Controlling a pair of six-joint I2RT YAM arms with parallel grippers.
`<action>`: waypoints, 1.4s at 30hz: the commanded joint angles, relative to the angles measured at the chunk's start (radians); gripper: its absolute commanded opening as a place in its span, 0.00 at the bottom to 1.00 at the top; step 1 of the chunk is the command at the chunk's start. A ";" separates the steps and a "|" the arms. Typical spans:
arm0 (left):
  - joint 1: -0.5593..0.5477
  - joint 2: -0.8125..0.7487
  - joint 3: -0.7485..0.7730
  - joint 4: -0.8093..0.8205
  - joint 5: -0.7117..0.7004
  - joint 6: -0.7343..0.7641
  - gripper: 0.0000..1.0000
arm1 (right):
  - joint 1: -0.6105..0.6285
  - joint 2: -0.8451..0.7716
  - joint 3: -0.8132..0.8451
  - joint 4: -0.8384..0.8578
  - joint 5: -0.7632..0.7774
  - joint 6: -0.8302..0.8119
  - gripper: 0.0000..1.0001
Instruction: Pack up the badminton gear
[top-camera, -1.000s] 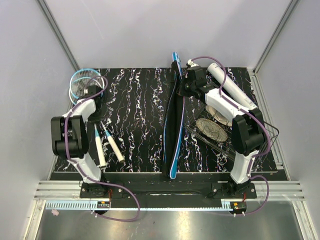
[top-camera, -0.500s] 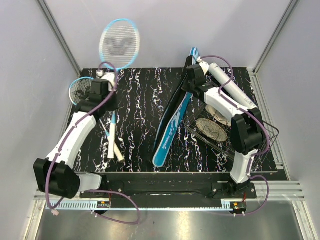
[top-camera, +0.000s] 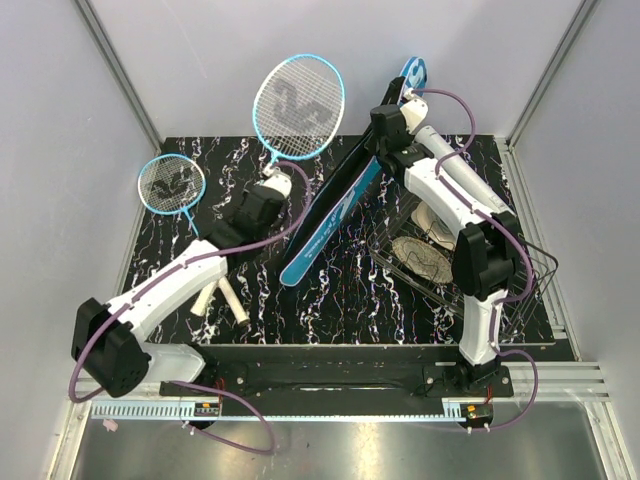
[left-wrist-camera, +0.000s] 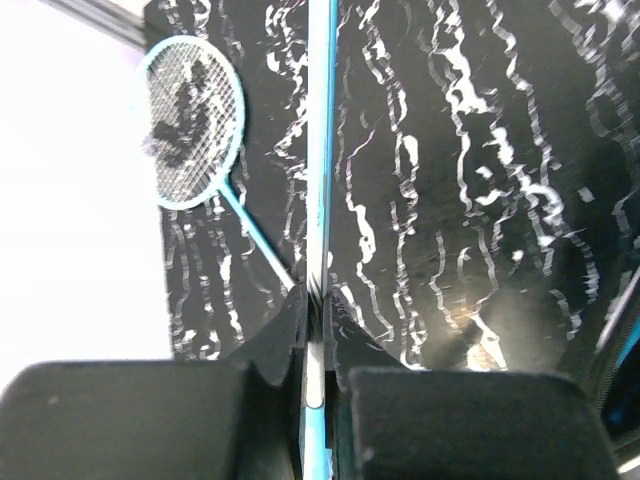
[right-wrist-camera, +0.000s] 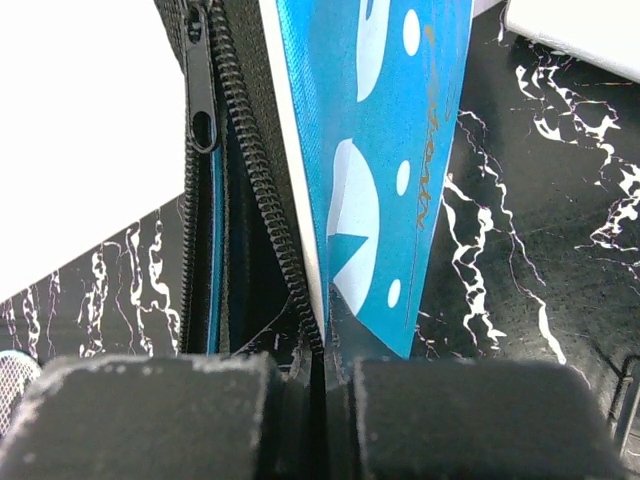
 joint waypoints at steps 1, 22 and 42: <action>-0.065 0.018 -0.048 0.155 -0.292 0.152 0.00 | -0.006 0.037 0.128 -0.021 0.069 0.053 0.00; -0.226 0.080 -0.202 0.391 -0.507 0.391 0.00 | -0.069 0.107 0.306 -0.165 0.019 0.075 0.00; -0.275 0.276 -0.139 0.377 -0.453 0.560 0.00 | -0.069 -0.041 0.059 -0.013 -0.243 0.076 0.00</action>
